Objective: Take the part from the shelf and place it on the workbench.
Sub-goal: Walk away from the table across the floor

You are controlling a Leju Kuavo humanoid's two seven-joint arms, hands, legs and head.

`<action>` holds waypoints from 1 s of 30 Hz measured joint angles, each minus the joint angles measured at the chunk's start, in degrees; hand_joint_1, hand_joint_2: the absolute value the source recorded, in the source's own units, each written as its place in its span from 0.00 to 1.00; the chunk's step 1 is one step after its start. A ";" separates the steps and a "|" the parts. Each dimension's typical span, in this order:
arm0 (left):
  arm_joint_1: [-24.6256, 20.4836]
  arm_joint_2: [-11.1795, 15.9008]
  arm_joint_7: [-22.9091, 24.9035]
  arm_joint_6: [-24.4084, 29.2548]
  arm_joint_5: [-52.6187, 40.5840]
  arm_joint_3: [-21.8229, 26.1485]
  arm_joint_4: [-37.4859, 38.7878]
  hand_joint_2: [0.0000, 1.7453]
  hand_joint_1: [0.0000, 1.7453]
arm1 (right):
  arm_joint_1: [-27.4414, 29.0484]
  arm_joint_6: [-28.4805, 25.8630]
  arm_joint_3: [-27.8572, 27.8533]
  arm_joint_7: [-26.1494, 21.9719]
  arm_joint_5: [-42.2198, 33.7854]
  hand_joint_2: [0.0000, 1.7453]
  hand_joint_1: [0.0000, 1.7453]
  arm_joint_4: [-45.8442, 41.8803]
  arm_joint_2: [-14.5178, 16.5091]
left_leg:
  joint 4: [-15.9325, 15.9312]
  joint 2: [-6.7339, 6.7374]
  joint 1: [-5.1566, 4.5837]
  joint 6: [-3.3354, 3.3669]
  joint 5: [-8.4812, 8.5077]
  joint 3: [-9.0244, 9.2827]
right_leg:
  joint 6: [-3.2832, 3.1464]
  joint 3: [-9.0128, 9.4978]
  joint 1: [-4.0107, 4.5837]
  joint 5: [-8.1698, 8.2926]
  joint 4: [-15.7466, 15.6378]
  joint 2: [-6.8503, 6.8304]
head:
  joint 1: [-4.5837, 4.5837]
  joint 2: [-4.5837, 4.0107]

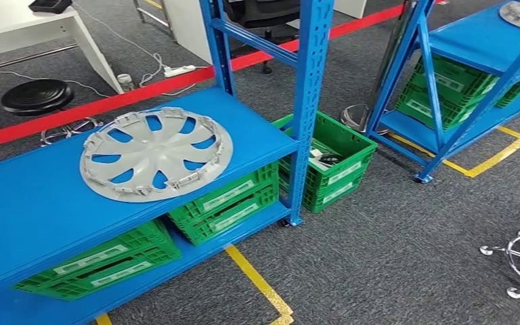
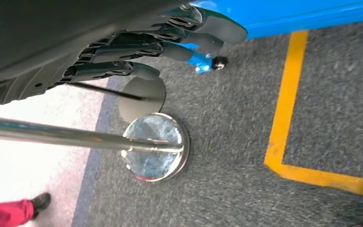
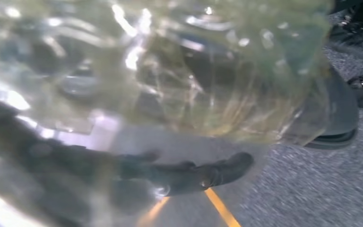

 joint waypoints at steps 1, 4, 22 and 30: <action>-0.07 0.00 0.00 0.00 0.00 -0.08 0.04 0.00 0.00 | -0.13 0.00 0.16 -0.01 0.00 0.00 0.00 0.07 0.00 | -3.65 1.24 -0.20 0.22 1.46 1.78 | 0.29 0.30 0.14 -0.34 0.05 -0.60 | -0.02 -0.01; -0.49 -0.03 0.00 -0.01 0.09 -0.16 0.10 0.00 0.00 | -0.62 0.00 0.62 -0.06 0.00 0.00 0.00 0.27 0.00 | -8.12 2.70 -0.76 1.53 2.05 3.74 | 1.32 1.17 0.55 -1.11 -0.09 -2.44 | 0.02 -0.01; -0.54 -0.37 0.00 -0.01 1.11 -1.22 0.21 0.00 0.00 | -1.51 0.00 2.02 -0.60 0.00 0.00 0.00 1.11 -0.03 | -7.90 -7.00 -0.33 1.51 1.35 3.83 | 0.43 -1.27 0.17 1.33 0.55 6.68 | 0.51 0.00; -0.68 -0.37 -0.15 0.00 1.95 -1.43 0.25 0.00 0.00 | -1.38 0.00 2.13 -0.46 0.00 0.00 0.00 1.30 0.00 | 1.98 -0.50 -0.08 0.24 -0.85 -1.27 | -0.34 -0.01 0.22 0.23 0.14 0.48 | -0.16 0.00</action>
